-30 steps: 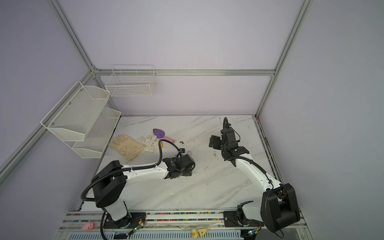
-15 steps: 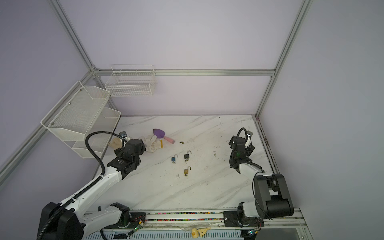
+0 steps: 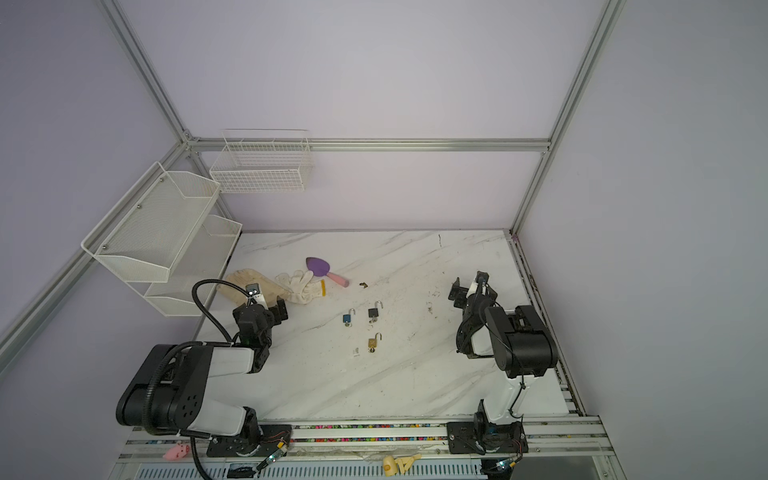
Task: Unlock with the key
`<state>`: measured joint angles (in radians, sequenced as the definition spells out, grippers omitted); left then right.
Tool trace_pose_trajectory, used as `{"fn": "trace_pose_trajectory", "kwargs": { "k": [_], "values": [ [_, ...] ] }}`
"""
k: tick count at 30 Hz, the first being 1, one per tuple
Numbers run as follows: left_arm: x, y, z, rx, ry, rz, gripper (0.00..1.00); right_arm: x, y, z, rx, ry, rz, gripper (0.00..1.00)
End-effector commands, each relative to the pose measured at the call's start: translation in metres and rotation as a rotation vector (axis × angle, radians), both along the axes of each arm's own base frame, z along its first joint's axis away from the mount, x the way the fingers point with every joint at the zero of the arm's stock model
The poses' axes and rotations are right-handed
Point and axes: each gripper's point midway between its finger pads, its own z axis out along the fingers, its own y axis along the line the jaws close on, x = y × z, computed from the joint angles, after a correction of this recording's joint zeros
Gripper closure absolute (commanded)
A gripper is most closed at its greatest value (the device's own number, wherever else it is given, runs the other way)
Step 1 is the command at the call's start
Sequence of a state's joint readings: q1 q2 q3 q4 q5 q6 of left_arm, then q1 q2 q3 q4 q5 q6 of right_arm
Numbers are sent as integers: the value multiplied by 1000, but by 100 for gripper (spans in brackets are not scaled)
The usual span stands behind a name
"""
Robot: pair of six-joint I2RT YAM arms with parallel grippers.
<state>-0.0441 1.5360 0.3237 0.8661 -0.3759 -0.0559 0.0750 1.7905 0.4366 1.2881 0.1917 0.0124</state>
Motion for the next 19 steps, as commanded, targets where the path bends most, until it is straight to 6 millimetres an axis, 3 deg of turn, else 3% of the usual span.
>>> {"fn": "trace_pose_trajectory", "kwargs": {
  "k": [1, 3, 6, 19],
  "values": [
    [23, -14, 26, 9, -107, -108, 0, 10, 4, 26, -35, -73, 17, 2],
    [27, -4, 21, -34, -45, -72, 0, 8, 6, 29, -42, -91, 19, 2],
    [23, -5, 26, -6, -115, -84, 0, 9, 11, 28, -48, -90, 36, 2],
    [24, -4, 25, -10, -94, -80, 0, 11, 19, 26, -57, -72, 93, 2]
  ]
}}
